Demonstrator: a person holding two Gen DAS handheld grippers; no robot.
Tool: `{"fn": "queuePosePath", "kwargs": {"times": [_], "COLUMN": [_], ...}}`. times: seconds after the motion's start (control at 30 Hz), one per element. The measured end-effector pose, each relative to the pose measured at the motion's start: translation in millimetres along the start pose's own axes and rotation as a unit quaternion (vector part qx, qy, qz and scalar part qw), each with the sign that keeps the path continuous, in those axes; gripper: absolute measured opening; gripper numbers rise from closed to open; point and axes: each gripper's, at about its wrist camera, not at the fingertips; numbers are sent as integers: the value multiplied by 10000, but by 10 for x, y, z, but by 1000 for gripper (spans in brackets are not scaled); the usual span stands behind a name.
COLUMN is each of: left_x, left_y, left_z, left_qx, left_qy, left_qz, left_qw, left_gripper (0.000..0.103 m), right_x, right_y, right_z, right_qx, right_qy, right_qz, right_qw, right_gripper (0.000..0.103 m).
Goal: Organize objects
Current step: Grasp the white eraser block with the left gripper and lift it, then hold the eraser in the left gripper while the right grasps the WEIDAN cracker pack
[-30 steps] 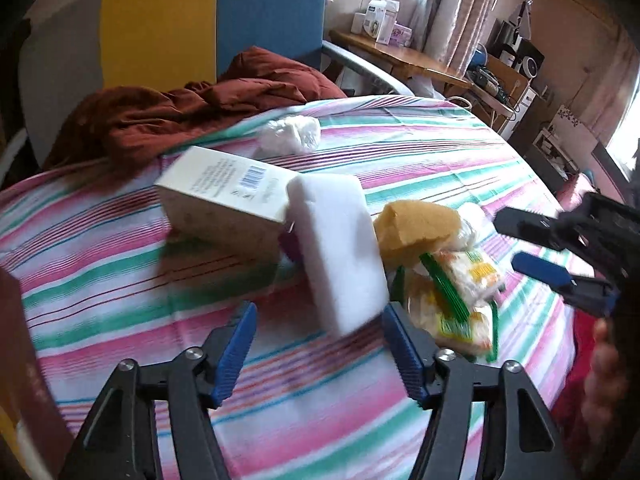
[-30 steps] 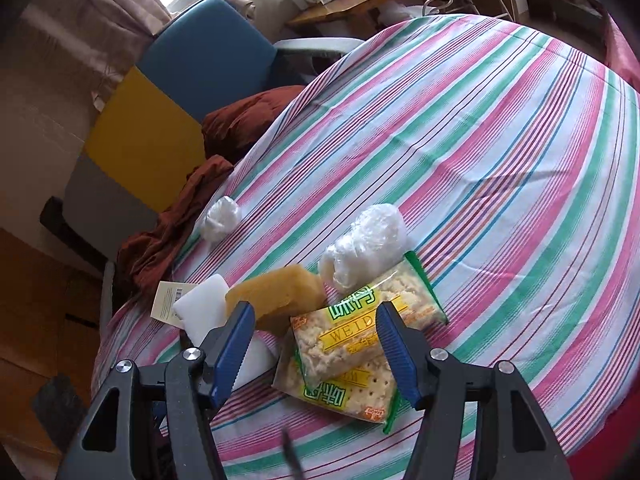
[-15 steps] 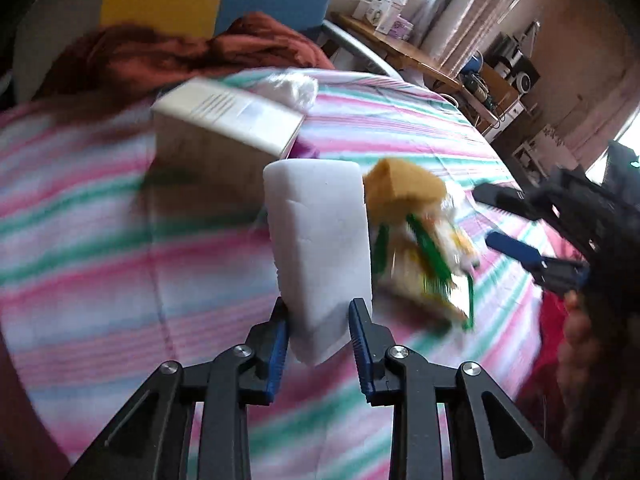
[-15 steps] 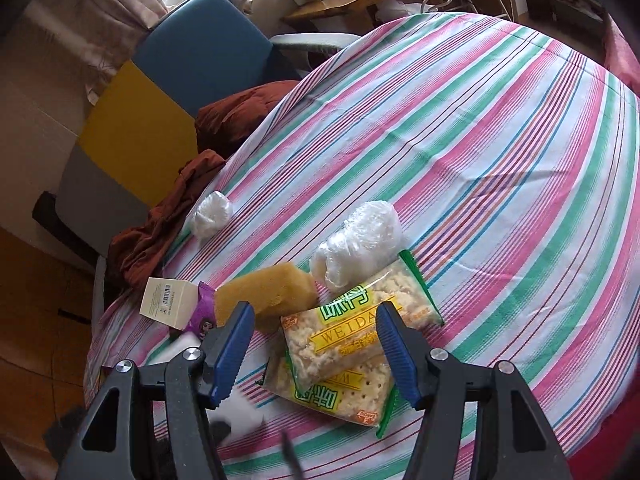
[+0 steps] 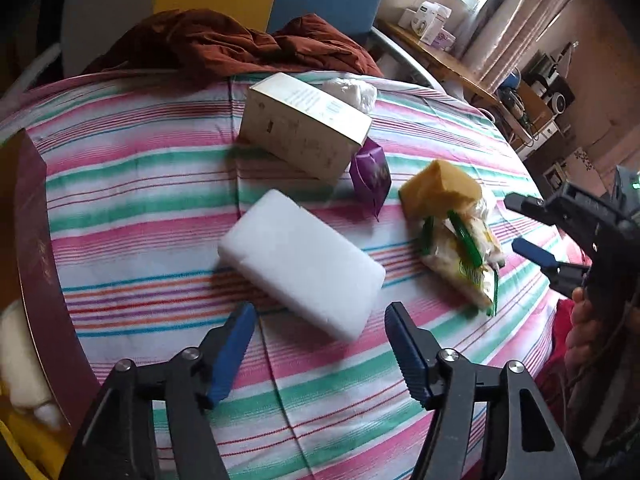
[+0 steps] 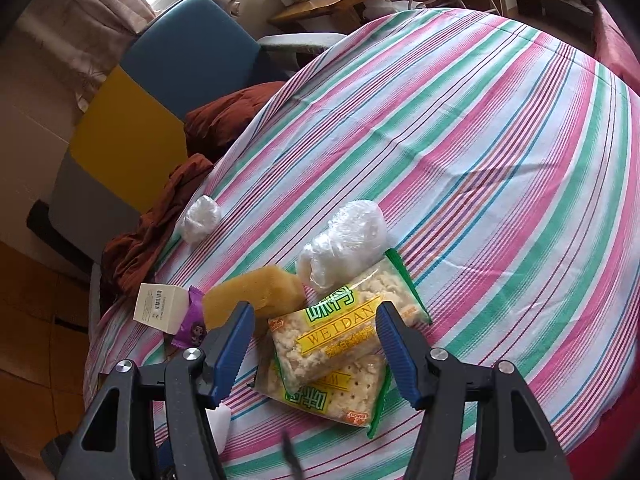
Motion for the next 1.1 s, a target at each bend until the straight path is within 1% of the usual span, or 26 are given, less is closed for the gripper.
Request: {"fn": "queuePosePath", "kwargs": {"times": [0.1,0.17,0.23,0.3,0.37,0.47,0.5,0.57,0.6,0.67,0.73,0.9,1.0,1.1], "left_x": [27,6,-22,-56,-130,-176,-191,-173,-148,-158,-166,-134,-153,-194], "left_y": [146,252,379,485,589,648,645,598,541,468,402,228,67,-91], "left_z": [101,155,230,290,380,501,535,575,589,561,530,432,347,280], "left_qx": [142,146,180,184,253,381,406,439,424,245,158,63,-2,-106], "left_qy": [-84,-41,139,212,437,721,810,904,970,1016,1008,957,896,954], "left_qz": [-260,-264,-247,-177,33,282,366,473,520,796,946,920,993,1159], "left_qw": [9995,9995,9994,9994,9987,9963,9952,9938,9930,9913,9903,9911,9910,9886], "left_gripper": [69,70,72,73,74,74,74,69,63,61,58,58,58,59], "right_x": [7,12,11,3,-5,-19,-27,-47,-63,-99,-135,-201,-290,-319], "right_y": [-13,-18,-18,-16,-12,1,4,10,15,31,43,59,71,70], "right_z": [-5,-11,-12,-10,-13,-7,-6,1,7,27,37,55,106,132], "right_qx": [12,20,27,40,41,56,61,73,87,120,117,119,304,394], "right_qy": [29,52,72,92,117,137,136,129,131,108,31,-82,-7,24], "right_qz": [-14,-11,10,27,58,113,126,178,229,333,426,571,796,869], "right_qw": [10000,10000,10000,9999,9999,9998,9998,9997,9996,9993,9990,9983,9964,9954], "right_gripper": [64,64,64,64,64,64,64,64,64,64,64,64,64,64]}}
Point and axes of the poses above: each gripper's, at about its wrist camera, not at the fingertips, and z roughly the way its jaws point, x to its left, y to its top, and after that the axes turned 9 degrees about z, right-handed
